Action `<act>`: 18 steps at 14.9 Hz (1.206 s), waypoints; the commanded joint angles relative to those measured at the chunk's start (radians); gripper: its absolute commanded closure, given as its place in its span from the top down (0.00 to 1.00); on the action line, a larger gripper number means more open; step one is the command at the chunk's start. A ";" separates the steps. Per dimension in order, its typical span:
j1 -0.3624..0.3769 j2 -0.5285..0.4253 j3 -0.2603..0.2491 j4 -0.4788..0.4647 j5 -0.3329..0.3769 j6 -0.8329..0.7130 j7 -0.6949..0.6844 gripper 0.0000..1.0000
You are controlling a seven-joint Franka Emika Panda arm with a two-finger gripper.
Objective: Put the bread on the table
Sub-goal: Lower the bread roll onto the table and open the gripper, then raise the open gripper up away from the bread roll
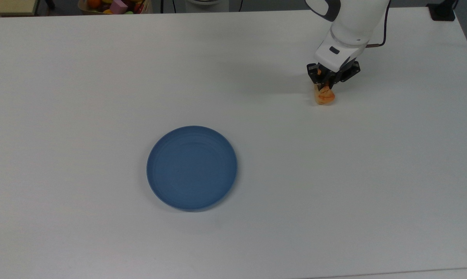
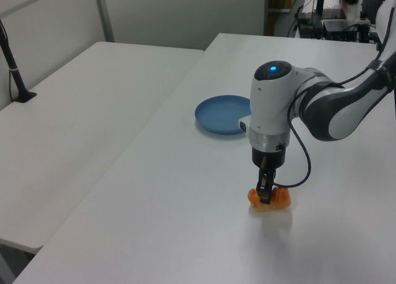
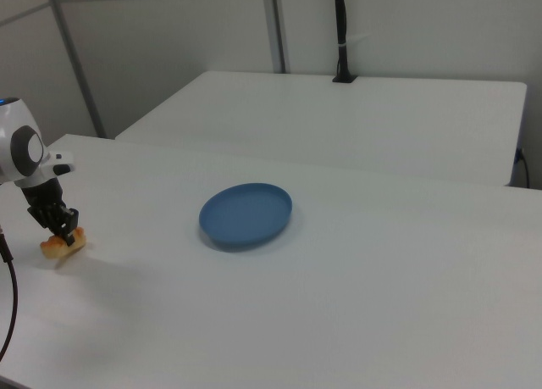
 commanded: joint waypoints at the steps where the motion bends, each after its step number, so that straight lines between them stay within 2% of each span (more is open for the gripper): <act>1: 0.022 -0.004 -0.003 -0.017 -0.030 0.021 0.061 0.25; 2: 0.022 -0.003 -0.003 -0.016 -0.028 0.021 0.064 0.28; 4: 0.022 -0.001 -0.003 -0.017 -0.030 0.021 0.075 0.46; 5: 0.024 0.000 -0.003 -0.016 -0.030 0.021 0.081 0.66; 6: 0.025 0.000 -0.003 -0.016 -0.030 0.015 0.086 1.00; 18: 0.024 -0.018 -0.003 -0.017 -0.030 -0.008 0.112 1.00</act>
